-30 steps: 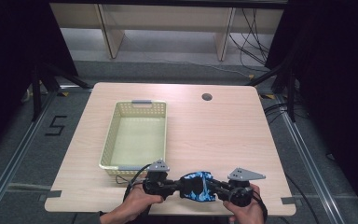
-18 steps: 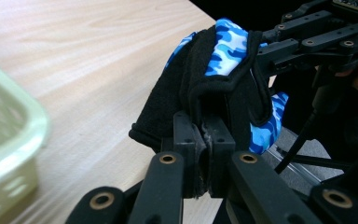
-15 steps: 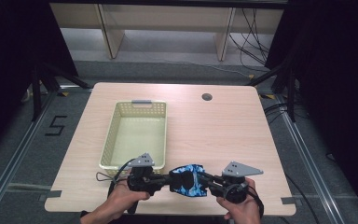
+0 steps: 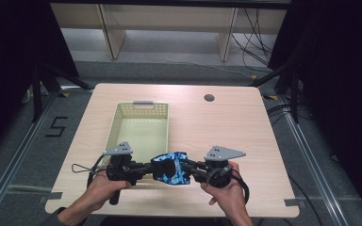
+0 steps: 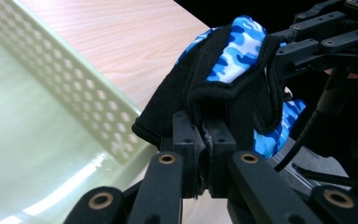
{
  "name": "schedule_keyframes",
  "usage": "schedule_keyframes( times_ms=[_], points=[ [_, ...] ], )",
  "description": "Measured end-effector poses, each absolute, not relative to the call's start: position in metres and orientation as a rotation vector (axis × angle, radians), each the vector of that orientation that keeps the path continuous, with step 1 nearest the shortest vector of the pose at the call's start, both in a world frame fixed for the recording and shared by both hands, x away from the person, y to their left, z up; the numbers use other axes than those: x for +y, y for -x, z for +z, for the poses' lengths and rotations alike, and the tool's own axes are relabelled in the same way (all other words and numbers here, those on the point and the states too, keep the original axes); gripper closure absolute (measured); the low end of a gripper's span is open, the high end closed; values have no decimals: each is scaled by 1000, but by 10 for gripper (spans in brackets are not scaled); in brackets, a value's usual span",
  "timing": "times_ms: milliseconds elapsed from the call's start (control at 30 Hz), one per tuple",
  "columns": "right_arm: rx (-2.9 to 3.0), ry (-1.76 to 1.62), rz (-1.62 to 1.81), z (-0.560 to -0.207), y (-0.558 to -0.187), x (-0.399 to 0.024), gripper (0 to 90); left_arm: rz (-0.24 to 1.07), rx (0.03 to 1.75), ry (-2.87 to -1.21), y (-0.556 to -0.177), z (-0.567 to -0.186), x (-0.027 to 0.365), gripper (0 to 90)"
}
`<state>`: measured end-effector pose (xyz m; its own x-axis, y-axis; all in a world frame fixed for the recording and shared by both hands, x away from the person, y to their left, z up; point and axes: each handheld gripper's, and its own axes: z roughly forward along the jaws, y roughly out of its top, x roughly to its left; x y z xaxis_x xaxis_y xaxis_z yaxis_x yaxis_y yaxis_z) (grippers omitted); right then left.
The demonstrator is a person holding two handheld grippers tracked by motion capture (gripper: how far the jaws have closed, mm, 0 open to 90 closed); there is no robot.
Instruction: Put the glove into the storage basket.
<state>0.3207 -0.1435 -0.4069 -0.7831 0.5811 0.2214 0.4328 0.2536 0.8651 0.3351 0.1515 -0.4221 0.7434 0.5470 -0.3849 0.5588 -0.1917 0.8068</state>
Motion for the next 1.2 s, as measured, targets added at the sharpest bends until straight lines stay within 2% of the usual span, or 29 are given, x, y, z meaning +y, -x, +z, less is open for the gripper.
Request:
schedule_keyframes(
  times_ms=[600,933,1200],
  points=[
    [2465,-882,1531,-381,-363,-82,808,76,950,-1820,-355,-403,209,849],
    [2537,-919,1478,-399,-391,-43,809,80,1052,-1834,-374,-417,240,849],
    [2600,-972,1397,-416,-407,-25,809,60,1101,-1857,-385,-434,249,850]
  ],
)
